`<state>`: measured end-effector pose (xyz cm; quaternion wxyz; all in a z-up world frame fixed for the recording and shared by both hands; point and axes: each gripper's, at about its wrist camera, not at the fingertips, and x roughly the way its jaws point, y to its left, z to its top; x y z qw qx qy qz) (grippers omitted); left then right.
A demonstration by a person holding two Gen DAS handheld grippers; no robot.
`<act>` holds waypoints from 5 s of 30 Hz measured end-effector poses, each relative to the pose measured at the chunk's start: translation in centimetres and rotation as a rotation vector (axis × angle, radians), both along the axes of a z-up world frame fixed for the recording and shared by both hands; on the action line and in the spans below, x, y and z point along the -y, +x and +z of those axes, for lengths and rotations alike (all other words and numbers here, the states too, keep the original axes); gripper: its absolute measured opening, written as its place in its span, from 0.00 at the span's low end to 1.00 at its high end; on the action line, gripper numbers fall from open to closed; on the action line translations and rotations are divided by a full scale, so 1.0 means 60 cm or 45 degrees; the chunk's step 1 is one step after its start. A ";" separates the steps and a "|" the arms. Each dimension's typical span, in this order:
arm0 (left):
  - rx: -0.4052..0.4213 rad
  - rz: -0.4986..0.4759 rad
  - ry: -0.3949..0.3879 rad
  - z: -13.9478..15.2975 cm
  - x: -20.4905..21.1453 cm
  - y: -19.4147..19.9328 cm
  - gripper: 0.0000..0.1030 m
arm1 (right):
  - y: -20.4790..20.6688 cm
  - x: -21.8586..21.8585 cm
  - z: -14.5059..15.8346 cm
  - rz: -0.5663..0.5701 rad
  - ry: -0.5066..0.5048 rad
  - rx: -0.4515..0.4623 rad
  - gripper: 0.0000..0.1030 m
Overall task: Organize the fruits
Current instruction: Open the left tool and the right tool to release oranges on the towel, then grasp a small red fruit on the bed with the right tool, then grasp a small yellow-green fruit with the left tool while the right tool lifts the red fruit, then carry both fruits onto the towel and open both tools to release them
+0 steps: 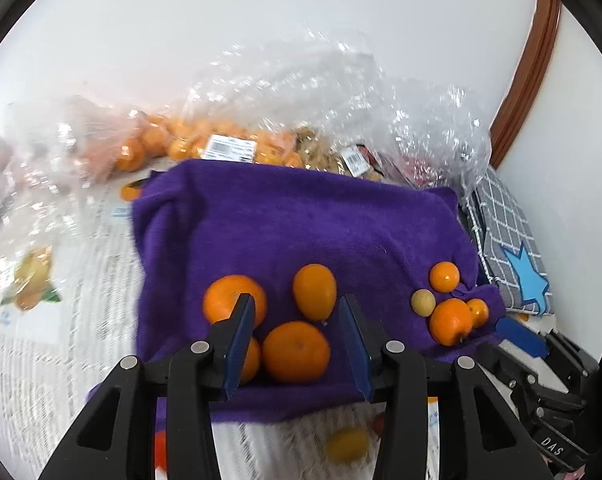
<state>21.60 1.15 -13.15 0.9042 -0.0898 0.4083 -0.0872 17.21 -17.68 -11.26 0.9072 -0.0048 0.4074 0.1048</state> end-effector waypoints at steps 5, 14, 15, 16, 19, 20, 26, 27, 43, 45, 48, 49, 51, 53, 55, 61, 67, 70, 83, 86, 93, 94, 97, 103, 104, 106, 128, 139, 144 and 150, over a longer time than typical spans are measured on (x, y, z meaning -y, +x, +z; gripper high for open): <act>0.027 0.065 -0.052 -0.001 -0.049 -0.050 0.41 | -0.030 -0.035 -0.010 0.039 0.016 -0.035 0.47; 0.050 0.094 -0.056 -0.015 -0.106 -0.117 0.40 | -0.056 -0.096 -0.049 0.108 0.052 -0.134 0.38; 0.045 0.093 -0.064 -0.020 -0.110 -0.121 0.40 | -0.057 -0.102 -0.052 0.112 0.046 -0.135 0.37; 0.039 0.091 -0.070 -0.024 -0.115 -0.126 0.40 | -0.057 -0.108 -0.055 0.115 0.036 -0.137 0.36; 0.017 0.088 -0.066 -0.039 -0.118 -0.132 0.40 | -0.054 -0.117 -0.069 0.112 0.016 -0.162 0.32; 0.012 0.086 -0.062 -0.042 -0.118 -0.134 0.40 | -0.051 -0.118 -0.073 0.111 0.013 -0.172 0.31; -0.006 0.064 -0.050 -0.052 -0.104 -0.134 0.40 | -0.036 -0.128 -0.088 0.108 -0.020 -0.192 0.21; -0.007 0.060 -0.050 -0.053 -0.101 -0.133 0.40 | -0.036 -0.128 -0.087 0.115 -0.015 -0.193 0.21; -0.022 -0.167 -0.084 -0.068 0.023 -0.124 0.44 | -0.086 0.001 -0.046 -0.061 -0.054 -0.089 0.21; -0.029 -0.182 -0.083 -0.072 0.034 -0.124 0.44 | -0.089 0.018 -0.054 -0.087 -0.037 -0.105 0.21; -0.045 -0.179 -0.055 -0.080 0.047 -0.121 0.44 | -0.091 0.029 -0.065 -0.097 -0.024 -0.112 0.21; -0.048 -0.179 -0.049 -0.082 0.050 -0.120 0.44 | -0.091 0.031 -0.068 -0.099 -0.019 -0.118 0.21; -0.053 -0.175 -0.027 -0.086 0.056 -0.117 0.44 | -0.092 0.032 -0.065 -0.093 0.001 -0.101 0.21; -0.046 -0.165 0.002 -0.087 0.061 -0.116 0.44 | -0.094 0.032 -0.065 -0.088 0.011 -0.095 0.21; -0.038 -0.159 0.026 -0.088 0.064 -0.116 0.41 | -0.093 0.030 -0.068 -0.083 0.004 -0.104 0.21; -0.035 -0.165 -0.007 -0.090 0.056 -0.116 0.26 | -0.093 0.035 -0.067 -0.046 0.051 -0.104 0.21; 0.042 -0.124 -0.110 -0.079 0.031 -0.126 0.26 | -0.096 0.040 -0.064 -0.056 0.072 -0.085 0.21; 0.086 -0.099 -0.103 -0.070 0.025 -0.131 0.26 | -0.098 0.040 -0.061 -0.059 0.069 -0.074 0.21; 0.156 0.030 -0.106 -0.017 -0.047 -0.096 0.26 | -0.043 0.033 0.012 -0.054 0.126 0.009 0.21; 0.177 0.046 -0.098 -0.002 -0.056 -0.075 0.26 | -0.011 0.007 0.019 -0.004 0.109 0.022 0.21; 0.179 0.083 -0.095 -0.003 -0.074 -0.034 0.26 | 0.043 -0.054 -0.016 0.105 0.011 -0.029 0.21; 0.170 0.081 -0.110 -0.007 -0.076 -0.031 0.26 | 0.049 -0.060 -0.022 0.114 0.005 -0.046 0.21; 0.145 0.066 -0.130 -0.018 -0.075 -0.022 0.26 | 0.058 -0.070 -0.040 0.139 -0.016 -0.081 0.21; 0.121 0.010 -0.140 -0.029 -0.052 -0.010 0.26 | 0.059 -0.075 -0.061 0.154 -0.036 -0.109 0.21; 0.112 0.011 -0.134 -0.031 -0.049 -0.008 0.26 | 0.060 -0.075 -0.060 0.155 -0.031 -0.112 0.21; 0.102 0.012 -0.129 -0.035 -0.046 -0.003 0.26 | 0.063 -0.073 -0.062 0.147 -0.016 -0.120 0.21; 0.138 0.005 -0.026 -0.049 -0.023 -0.006 0.26 | 0.051 -0.070 -0.058 0.106 -0.020 -0.075 0.27; 0.155 -0.004 -0.005 -0.048 -0.023 -0.011 0.46 | 0.039 -0.065 -0.047 0.078 -0.019 -0.039 0.35; 0.147 0.013 -0.022 -0.046 -0.031 -0.018 0.53 | 0.016 -0.051 -0.023 0.024 -0.022 0.012 0.46; 0.179 0.039 0.024 -0.024 -0.025 -0.044 0.61 | -0.015 -0.034 0.012 -0.055 -0.017 0.019 0.52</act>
